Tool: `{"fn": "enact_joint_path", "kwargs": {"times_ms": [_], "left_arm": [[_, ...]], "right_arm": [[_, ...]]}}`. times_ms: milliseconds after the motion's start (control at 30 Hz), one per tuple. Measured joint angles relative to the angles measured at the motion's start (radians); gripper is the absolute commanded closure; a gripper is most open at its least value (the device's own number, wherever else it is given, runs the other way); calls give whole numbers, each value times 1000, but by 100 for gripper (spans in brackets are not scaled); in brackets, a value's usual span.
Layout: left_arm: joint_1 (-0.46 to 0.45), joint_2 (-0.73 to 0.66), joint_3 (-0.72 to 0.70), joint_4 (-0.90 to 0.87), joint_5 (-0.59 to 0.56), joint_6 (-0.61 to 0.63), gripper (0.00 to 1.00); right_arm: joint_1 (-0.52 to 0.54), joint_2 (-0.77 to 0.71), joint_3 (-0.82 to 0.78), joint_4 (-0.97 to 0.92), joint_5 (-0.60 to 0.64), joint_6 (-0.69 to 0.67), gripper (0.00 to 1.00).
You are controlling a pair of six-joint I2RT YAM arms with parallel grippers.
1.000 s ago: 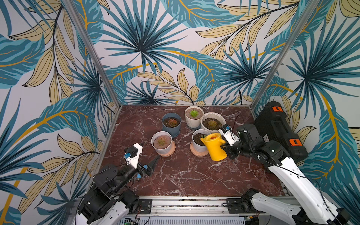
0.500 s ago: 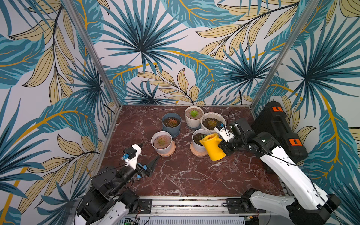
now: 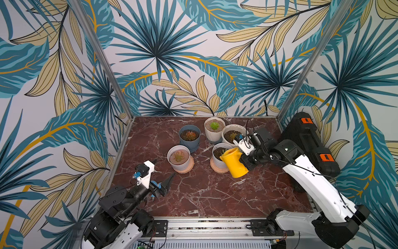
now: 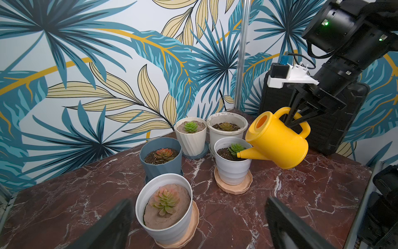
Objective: Water the succulent around the soil edge
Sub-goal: Water the soil of the potted plant with water.
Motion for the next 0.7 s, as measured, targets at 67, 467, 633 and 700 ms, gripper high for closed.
{"fn": "enact_joint_path", "kwargs": {"times_ms": [67, 467, 633, 700], "left_arm": [[0, -2, 0, 0, 2, 0, 0], [0, -13, 0, 0, 7, 0, 0], [0, -22, 0, 0, 7, 0, 0], [0, -24, 0, 0, 7, 0, 0]], "right_arm": [[9, 12, 15, -11, 10, 3, 100], [39, 114, 194, -58, 74, 10, 100], [50, 172, 214, -66, 81, 10, 100], [56, 189, 216, -69, 81, 10, 100]]}}
